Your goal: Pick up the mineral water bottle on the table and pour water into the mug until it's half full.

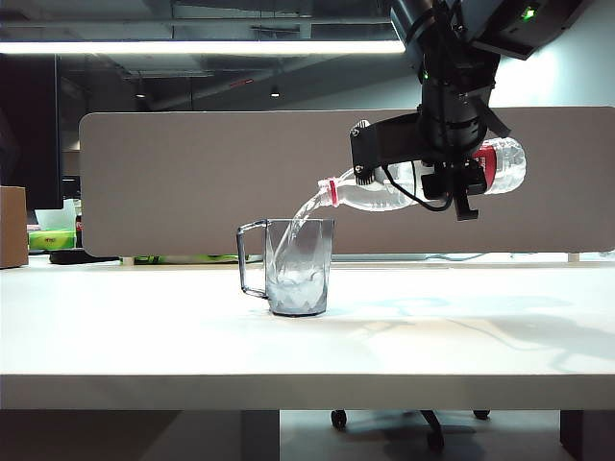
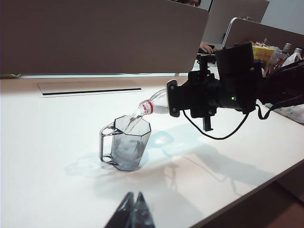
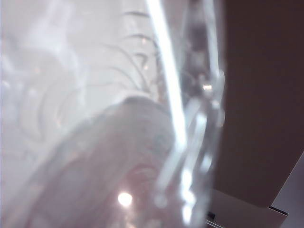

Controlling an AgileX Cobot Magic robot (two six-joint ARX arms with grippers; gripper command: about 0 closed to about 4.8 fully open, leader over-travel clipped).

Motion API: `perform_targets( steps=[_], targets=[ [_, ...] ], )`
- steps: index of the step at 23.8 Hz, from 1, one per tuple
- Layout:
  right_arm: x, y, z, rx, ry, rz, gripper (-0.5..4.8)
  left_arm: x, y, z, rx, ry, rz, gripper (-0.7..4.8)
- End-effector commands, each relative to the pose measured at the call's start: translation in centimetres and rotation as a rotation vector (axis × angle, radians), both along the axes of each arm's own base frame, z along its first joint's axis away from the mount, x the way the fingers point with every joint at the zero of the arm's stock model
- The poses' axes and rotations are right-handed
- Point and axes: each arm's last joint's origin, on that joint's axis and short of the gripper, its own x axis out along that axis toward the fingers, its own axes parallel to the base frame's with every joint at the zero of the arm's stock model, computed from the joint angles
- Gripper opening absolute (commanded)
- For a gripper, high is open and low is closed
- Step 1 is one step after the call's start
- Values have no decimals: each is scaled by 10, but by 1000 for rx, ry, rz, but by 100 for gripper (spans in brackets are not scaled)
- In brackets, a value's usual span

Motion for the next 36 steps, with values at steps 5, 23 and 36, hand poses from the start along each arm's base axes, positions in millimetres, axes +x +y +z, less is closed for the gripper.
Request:
perform_targets(
  steps=[5,23,36],
  targets=[
    [1,1,14,40,-82,-6,202,-1,0,3,7,-20,-1,-5],
    [-5,3,-2,574,11,-75,202,-1,0,3,7,-20,-1,-5],
    [-25,-34,-72,1638,-123,-116,201,-1,0,3,7,-20,-2,-5]
  ],
)
